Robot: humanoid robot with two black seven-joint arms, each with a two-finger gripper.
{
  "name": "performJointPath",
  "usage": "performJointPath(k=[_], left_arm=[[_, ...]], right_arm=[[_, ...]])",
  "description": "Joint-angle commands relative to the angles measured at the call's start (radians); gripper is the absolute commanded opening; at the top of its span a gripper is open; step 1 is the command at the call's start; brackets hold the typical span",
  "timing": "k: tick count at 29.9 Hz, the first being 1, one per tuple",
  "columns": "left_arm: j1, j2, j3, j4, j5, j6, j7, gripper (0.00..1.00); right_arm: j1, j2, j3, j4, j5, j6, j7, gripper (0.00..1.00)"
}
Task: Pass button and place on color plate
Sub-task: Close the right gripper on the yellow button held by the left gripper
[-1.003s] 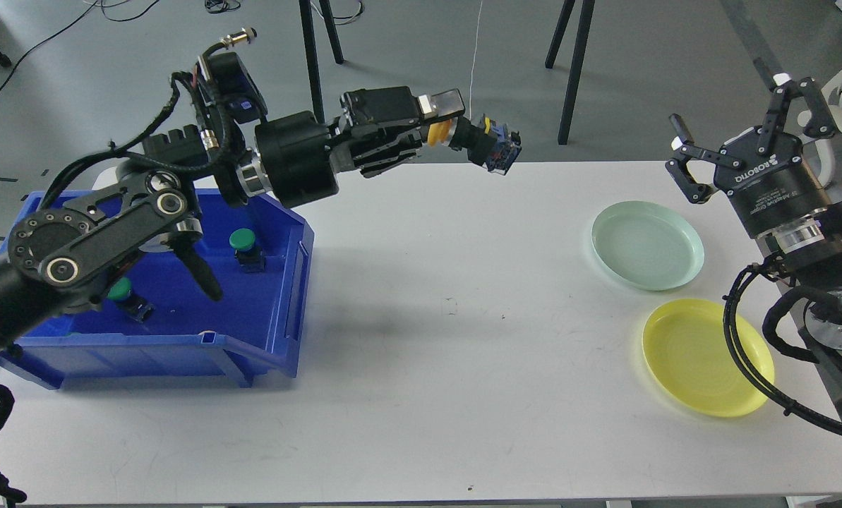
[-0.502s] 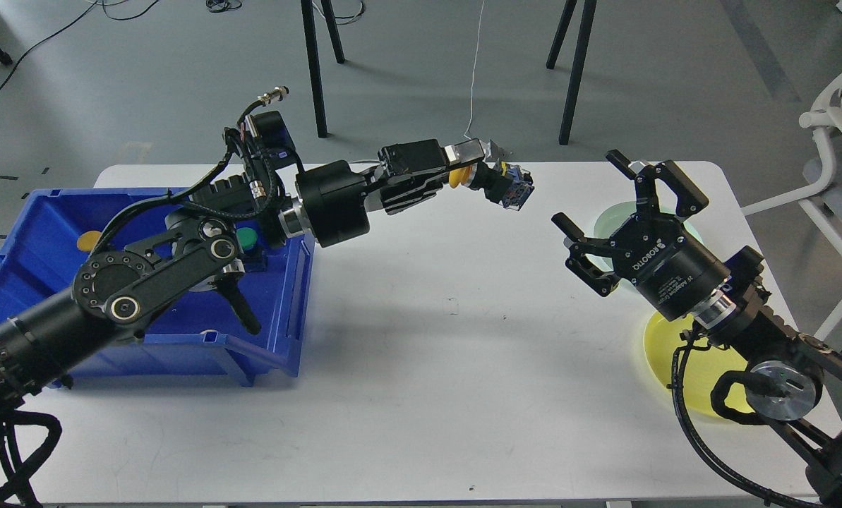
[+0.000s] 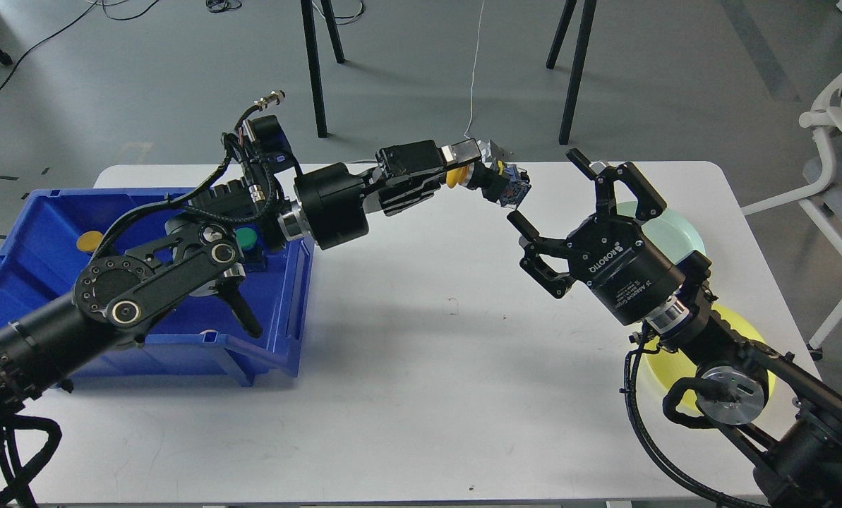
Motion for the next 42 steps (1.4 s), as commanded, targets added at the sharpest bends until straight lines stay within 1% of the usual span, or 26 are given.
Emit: performJointPath(k=[1,5,8,10,14,16,18,19,26,32,36,40,42], left_arm=[[0.000,0.000,0.000,0.000,0.000,0.000,0.000,0.10],[0.000,0.000,0.000,0.000,0.000,0.000,0.000,0.10],[0.000,0.000,0.000,0.000,0.000,0.000,0.000,0.10],[0.000,0.000,0.000,0.000,0.000,0.000,0.000,0.10],[0.000,0.000,0.000,0.000,0.000,0.000,0.000,0.10],[0.000,0.000,0.000,0.000,0.000,0.002,0.000,0.10],[0.000,0.000,0.000,0.000,0.000,0.002,0.000,0.10],[0.000,0.000,0.000,0.000,0.000,0.002,0.000,0.10],[0.000,0.000,-0.001,0.000,0.000,0.002,0.000,0.10],[0.000,0.000,0.000,0.000,0.000,0.002,0.000,0.10],[0.000,0.000,0.000,0.000,0.000,0.002,0.000,0.10],[0.000,0.000,0.000,0.000,0.000,0.002,0.000,0.10],[0.000,0.000,0.000,0.000,0.000,0.002,0.000,0.10]], right_arm=[[0.001,0.019,-0.007,-0.001,-0.019,-0.001,0.006,0.97],[0.008,0.022,-0.024,-0.001,-0.022,-0.004,0.053,0.95],[0.031,0.024,-0.030,-0.006,-0.040,-0.014,0.056,0.94],[0.032,0.027,-0.030,-0.016,-0.043,-0.015,0.058,0.91],[0.037,0.041,-0.030,-0.021,-0.045,-0.015,0.067,0.78],[0.037,0.044,-0.030,-0.023,-0.045,-0.015,0.067,0.74],[0.037,0.047,-0.030,-0.030,-0.045,-0.015,0.067,0.73],[0.037,0.047,-0.030,-0.032,-0.045,-0.015,0.067,0.71],[0.037,0.053,-0.030,-0.032,-0.060,-0.015,0.067,0.53],[0.038,0.061,-0.049,-0.032,-0.086,-0.015,0.067,0.32],[0.037,0.062,-0.050,-0.032,-0.086,-0.015,0.065,0.17],[0.037,0.061,-0.050,-0.032,-0.086,-0.015,0.065,0.11],[0.037,0.061,-0.050,-0.032,-0.086,-0.015,0.065,0.10]])
